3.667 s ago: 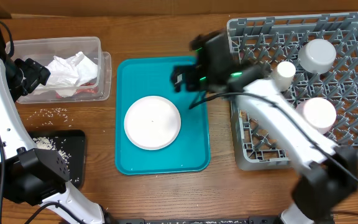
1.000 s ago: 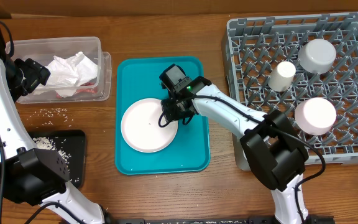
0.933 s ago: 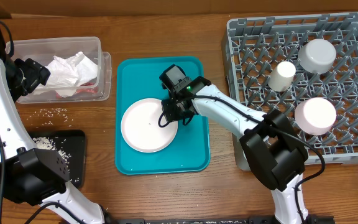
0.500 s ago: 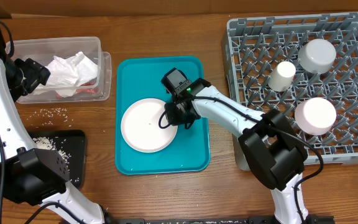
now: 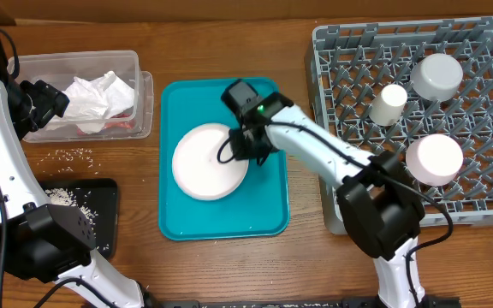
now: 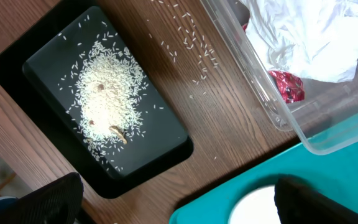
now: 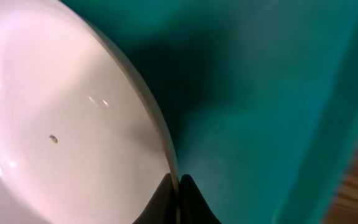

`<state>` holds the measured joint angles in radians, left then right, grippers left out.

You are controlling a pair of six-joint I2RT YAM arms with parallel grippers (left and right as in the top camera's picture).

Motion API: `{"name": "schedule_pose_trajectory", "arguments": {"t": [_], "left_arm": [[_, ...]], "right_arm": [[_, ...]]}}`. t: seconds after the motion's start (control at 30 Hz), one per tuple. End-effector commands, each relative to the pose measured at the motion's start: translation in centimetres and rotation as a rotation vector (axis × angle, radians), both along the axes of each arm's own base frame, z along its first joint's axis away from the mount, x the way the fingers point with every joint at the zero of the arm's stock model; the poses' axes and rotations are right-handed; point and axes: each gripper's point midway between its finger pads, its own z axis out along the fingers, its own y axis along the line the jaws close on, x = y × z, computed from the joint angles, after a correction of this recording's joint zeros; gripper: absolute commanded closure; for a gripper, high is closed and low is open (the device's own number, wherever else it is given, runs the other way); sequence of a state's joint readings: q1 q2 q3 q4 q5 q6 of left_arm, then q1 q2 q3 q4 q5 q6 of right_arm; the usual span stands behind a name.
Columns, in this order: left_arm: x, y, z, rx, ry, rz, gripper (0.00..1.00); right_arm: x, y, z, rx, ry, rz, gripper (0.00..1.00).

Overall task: Sort waste into correct bins and load items into the dishwasher
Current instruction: 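Grip the white plate rim with the right gripper and lift it, then carry the plate to the rack's back left and stand it upright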

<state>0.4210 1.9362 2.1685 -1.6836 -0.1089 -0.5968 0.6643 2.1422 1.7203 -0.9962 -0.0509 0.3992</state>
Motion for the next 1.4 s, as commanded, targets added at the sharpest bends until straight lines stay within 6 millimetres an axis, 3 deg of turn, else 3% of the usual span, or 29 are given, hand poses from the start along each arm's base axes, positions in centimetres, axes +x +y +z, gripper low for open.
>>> {"name": "schedule_pose_trajectory", "arguments": {"t": [0.0,0.17,0.2,0.27,0.43,0.57,0.73,0.97,1.37], "left_arm": [[0.0,0.3,0.8,0.022,-0.019,0.013,0.0],[0.0,0.3,0.8,0.022,-0.019,0.013,0.0],[0.0,0.3,0.8,0.022,-0.019,0.013,0.0],[0.0,0.3,0.8,0.022,-0.019,0.013,0.0],[0.0,0.3,0.8,0.022,-0.019,0.013,0.0],[0.0,0.3,0.8,0.022,-0.019,0.013,0.0],[0.0,0.3,0.8,0.022,-0.019,0.013,0.0],[0.0,0.3,0.8,0.022,-0.019,0.013,0.0],[0.0,0.3,0.8,0.022,-0.019,0.013,0.0]], "right_arm": [[5.2,-4.2,8.3,-0.046,-0.235,-0.125,0.96],[8.7,-11.1,16.3,-0.074,-0.401,-0.294,0.96],[9.8,-14.3,18.7,-0.107,-0.477,-0.369,0.96],[10.8,-18.5,20.9,-0.173,-0.558,-0.47,0.96],[12.3,-26.0,22.7,-0.26,-0.632,-0.643,0.96],[13.2,-29.2,21.7,-0.284,-0.641,-0.708,0.96],[13.7,-31.1,20.1,-0.393,-0.689,-0.762,0.96],[13.0,-31.8,17.9,-0.545,-0.731,-0.783,0.96],[12.5,-28.1,16.1,-0.55,-0.732,-0.701,0.96]]}}
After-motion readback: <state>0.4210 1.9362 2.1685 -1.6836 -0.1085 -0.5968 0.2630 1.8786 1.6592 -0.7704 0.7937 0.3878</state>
